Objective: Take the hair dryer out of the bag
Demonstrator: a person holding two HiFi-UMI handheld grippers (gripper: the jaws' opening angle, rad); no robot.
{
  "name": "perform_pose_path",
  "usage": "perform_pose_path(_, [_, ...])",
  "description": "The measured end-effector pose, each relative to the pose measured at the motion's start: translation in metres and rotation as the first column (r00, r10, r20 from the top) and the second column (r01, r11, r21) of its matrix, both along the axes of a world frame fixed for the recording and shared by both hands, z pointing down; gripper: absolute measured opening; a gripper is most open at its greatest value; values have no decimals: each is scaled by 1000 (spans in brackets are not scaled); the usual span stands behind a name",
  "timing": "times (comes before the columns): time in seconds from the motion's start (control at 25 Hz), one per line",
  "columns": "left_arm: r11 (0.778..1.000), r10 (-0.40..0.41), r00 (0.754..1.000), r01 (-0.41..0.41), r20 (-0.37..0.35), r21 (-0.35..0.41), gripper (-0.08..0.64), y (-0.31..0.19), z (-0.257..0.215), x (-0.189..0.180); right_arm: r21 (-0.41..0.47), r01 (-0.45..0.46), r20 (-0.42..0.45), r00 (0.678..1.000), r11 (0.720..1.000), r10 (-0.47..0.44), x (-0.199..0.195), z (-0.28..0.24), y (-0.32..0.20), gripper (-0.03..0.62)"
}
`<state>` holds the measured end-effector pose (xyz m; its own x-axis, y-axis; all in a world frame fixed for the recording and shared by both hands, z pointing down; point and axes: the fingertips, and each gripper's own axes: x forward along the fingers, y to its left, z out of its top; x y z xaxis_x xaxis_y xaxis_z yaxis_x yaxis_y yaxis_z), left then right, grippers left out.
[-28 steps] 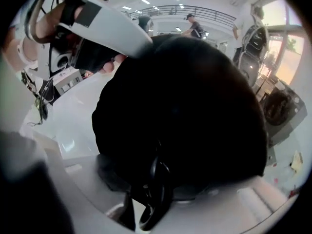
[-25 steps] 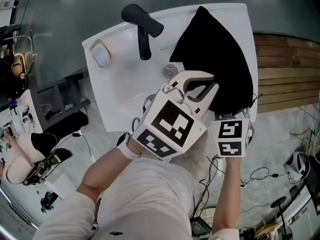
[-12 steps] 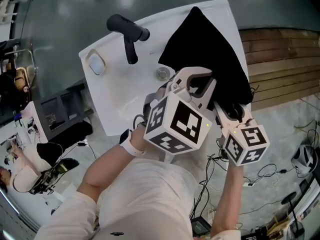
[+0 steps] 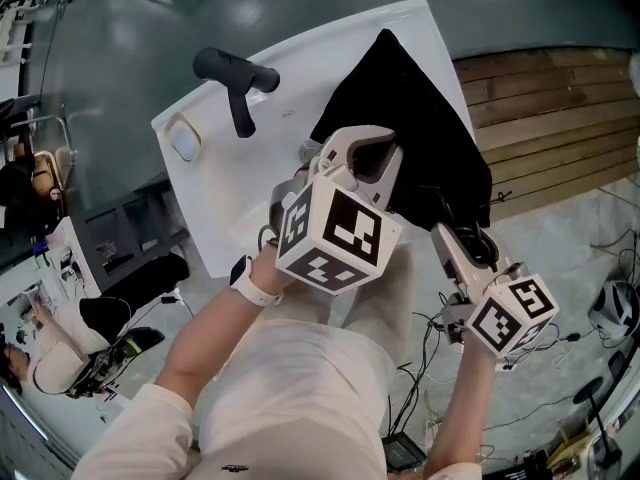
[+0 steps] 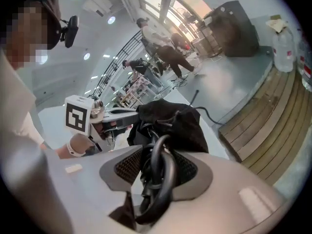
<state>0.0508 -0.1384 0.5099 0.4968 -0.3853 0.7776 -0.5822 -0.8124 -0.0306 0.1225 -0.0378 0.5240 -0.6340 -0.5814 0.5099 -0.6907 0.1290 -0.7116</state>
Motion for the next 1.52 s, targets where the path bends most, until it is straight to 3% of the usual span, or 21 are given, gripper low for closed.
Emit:
perform_pose_path(0.24, [999,-11,999,9,33,50,25,-18,-9,3,-7,-83,94,992,996,84,25,-26,7,173])
perform_pose_path(0.44, [988,57,998,-61,33,140,26,-20,-20,15,-21,-154,189,970,988,156,38,-41,6,173])
perform_pose_path(0.56, [985,92,996,-88,-18,150,26,-15,-27,24,-45,-206,229,950,978,210,44,-41,2,173])
perform_pose_path(0.68, [992,82,994,-74,-78,104,26,-8,-34,28,-52,-236,233,942,970,242,47,-43,0,173])
perform_pose_path(0.76, [992,70,994,-59,-90,114,26,-10,-41,28,-57,-256,250,932,965,262,47,-45,-3,173])
perform_pose_path(1.04, [963,42,995,-16,-91,271,26,-39,-87,29,8,-344,376,871,939,316,32,-62,-41,173])
perform_pose_path(1.16, [978,25,996,-6,-88,209,34,-41,-79,30,24,-360,372,869,932,327,23,-51,-57,173])
perform_pose_path(1.32, [999,16,997,-13,-72,40,201,-20,-39,29,-4,-362,287,893,932,347,19,-21,-60,173])
perform_pose_path(1.4, [1000,4,998,-5,-62,-17,207,-5,-21,27,-21,-358,268,898,933,350,19,-11,-58,173])
perform_pose_path(1.52, [999,-12,999,10,-40,-41,192,12,-3,23,-36,-346,229,910,937,345,16,-5,-54,173])
